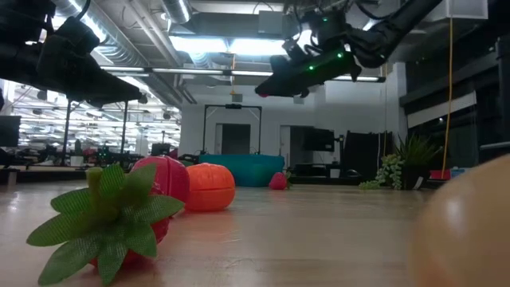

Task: Pick and placing Produce into tupperware
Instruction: Put the red cherry into the blue bin

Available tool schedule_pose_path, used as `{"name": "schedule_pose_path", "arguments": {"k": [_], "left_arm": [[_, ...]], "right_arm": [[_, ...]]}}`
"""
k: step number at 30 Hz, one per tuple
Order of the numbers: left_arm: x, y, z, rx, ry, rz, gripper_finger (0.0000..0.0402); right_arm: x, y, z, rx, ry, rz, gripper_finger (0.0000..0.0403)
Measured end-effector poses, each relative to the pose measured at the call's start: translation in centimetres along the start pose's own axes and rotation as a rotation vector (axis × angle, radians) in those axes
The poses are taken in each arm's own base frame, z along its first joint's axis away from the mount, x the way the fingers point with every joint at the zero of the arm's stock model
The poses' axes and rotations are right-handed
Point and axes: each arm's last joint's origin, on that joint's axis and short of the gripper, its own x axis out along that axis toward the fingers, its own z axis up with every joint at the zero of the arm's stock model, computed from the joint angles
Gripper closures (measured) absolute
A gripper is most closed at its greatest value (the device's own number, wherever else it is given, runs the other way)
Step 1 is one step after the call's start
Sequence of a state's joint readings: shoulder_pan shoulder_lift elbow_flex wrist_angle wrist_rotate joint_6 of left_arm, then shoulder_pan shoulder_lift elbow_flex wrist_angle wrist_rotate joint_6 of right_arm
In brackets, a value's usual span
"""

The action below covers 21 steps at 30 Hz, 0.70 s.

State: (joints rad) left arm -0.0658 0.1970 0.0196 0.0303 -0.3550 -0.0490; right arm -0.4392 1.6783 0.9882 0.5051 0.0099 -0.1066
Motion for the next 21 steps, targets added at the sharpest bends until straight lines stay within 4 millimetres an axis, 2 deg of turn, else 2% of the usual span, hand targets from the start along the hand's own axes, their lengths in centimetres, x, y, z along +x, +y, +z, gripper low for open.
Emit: {"name": "schedule_pose_path", "arguments": {"k": [11,17,21], "left_arm": [[0.0,0.0,0.0,0.0,0.0,0.0,0.0278],[0.0,0.0,0.0,0.0,0.0,0.0,0.0278],[0.0,0.0,0.0,0.0,0.001,0.0,0.0278]], "right_arm": [[0.7,-1.8,3.8,0.016,0.194,0.126,0.0285],[0.5,-2.1,4.4,0.01,0.265,0.18,0.0285],[0.6,-2.4,4.1,0.026,0.286,0.218,0.0285]]}}
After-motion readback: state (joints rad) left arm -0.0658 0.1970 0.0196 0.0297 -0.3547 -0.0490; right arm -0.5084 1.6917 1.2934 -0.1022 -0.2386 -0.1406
